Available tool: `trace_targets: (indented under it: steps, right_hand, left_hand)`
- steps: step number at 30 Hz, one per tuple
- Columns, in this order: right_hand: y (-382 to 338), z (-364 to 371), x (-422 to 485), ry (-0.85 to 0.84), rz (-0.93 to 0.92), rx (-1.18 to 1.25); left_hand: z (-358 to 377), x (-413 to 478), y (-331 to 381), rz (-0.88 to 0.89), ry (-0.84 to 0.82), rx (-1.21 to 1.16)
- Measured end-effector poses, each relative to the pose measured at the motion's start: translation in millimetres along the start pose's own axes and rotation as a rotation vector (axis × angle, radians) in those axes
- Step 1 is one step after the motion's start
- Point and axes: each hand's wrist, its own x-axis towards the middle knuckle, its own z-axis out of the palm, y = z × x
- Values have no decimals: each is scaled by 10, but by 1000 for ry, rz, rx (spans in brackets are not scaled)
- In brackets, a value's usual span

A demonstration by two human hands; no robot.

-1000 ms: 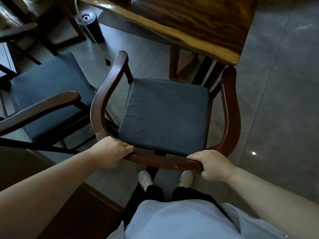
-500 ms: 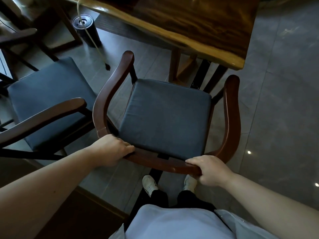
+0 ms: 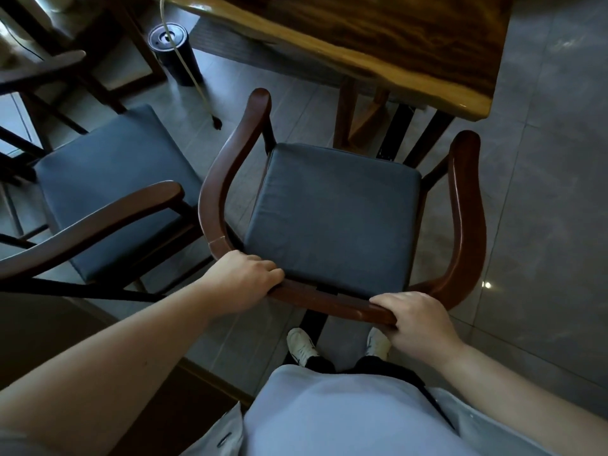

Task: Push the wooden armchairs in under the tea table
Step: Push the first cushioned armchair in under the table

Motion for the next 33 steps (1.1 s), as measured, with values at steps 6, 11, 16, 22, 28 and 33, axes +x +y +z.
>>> trace_targets:
  steps: [6, 11, 16, 22, 28, 33]
  right_hand:
    - [-122, 72, 84, 76, -14, 25]
    - [-226, 97, 210, 83, 2, 32]
    - [-304, 111, 341, 97, -6, 30]
    - [-433, 133, 546, 64, 7, 47]
    - [-393, 89, 623, -62, -3, 193]
    - [63, -136, 619, -366, -48, 63]
  left_hand:
    - [-82, 0, -150, 10, -82, 12]
    - [-149, 15, -341, -21, -85, 54]
    - [-223, 28, -487, -49, -87, 69]
    - [-334, 72, -741, -74, -78, 93]
    - [-315, 73, -838, -106, 4, 71]
    - [-327, 28, -598, -123, 86, 59]
